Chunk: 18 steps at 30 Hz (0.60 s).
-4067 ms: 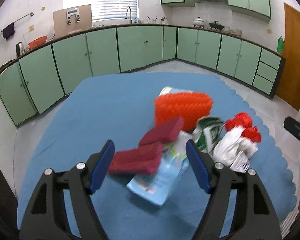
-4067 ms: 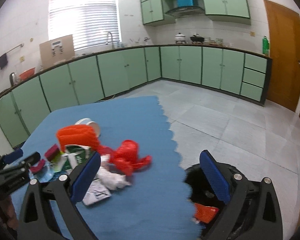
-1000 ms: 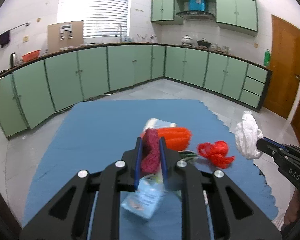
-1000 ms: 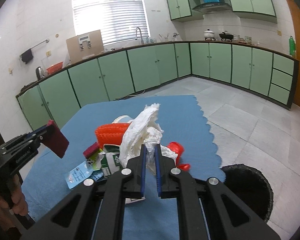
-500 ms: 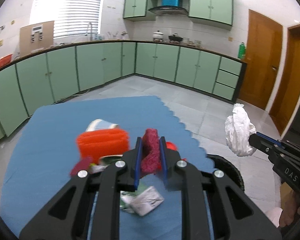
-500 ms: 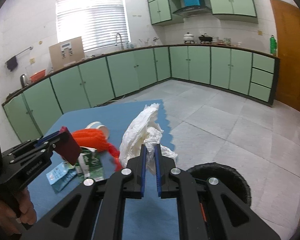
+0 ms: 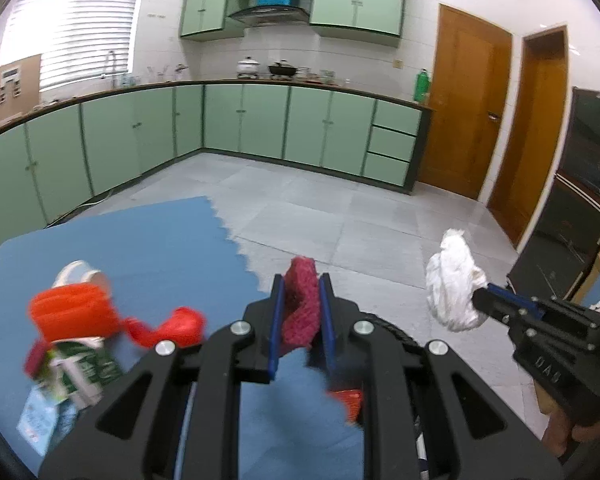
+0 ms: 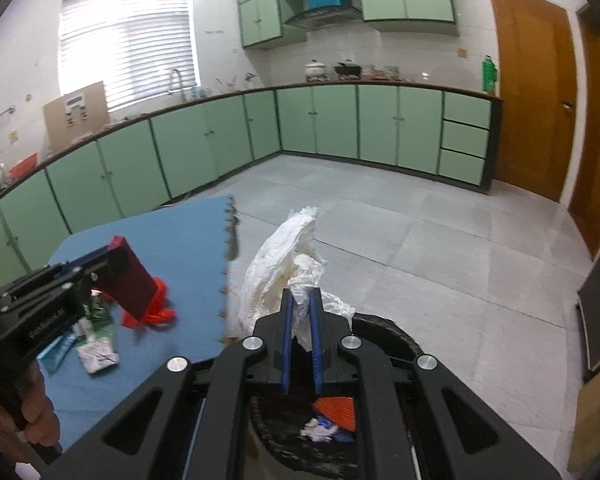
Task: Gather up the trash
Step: 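Carry the sponge and white bag over the black bin with both tools, then open both tools to drop the sponge and bag into the bin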
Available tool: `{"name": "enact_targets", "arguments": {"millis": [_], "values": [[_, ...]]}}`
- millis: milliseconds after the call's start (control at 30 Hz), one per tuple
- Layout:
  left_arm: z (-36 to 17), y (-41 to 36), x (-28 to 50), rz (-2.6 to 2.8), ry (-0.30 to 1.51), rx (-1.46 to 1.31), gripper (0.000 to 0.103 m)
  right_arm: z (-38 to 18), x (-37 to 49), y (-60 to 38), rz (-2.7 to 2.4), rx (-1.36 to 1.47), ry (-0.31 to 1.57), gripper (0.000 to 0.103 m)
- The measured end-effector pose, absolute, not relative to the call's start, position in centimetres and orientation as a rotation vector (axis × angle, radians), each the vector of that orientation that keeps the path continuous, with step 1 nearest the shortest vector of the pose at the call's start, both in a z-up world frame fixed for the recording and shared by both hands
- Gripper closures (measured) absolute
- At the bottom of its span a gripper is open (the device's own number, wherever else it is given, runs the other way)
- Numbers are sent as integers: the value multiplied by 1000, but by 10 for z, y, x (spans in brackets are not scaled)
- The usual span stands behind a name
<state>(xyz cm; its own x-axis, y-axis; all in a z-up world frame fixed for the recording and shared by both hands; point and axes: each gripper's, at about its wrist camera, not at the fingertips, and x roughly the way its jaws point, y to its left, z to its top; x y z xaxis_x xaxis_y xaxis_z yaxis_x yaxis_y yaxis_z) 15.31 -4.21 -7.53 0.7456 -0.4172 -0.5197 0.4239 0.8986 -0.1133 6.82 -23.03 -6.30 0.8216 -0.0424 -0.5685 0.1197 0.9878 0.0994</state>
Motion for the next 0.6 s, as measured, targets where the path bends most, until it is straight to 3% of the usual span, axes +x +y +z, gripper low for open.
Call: {"name": "enact_targets", "arguments": {"millis": [600], "values": [[-133, -157, 208, -605, 663, 31, 87, -126, 93, -315, -201, 180, 700, 94]]}}
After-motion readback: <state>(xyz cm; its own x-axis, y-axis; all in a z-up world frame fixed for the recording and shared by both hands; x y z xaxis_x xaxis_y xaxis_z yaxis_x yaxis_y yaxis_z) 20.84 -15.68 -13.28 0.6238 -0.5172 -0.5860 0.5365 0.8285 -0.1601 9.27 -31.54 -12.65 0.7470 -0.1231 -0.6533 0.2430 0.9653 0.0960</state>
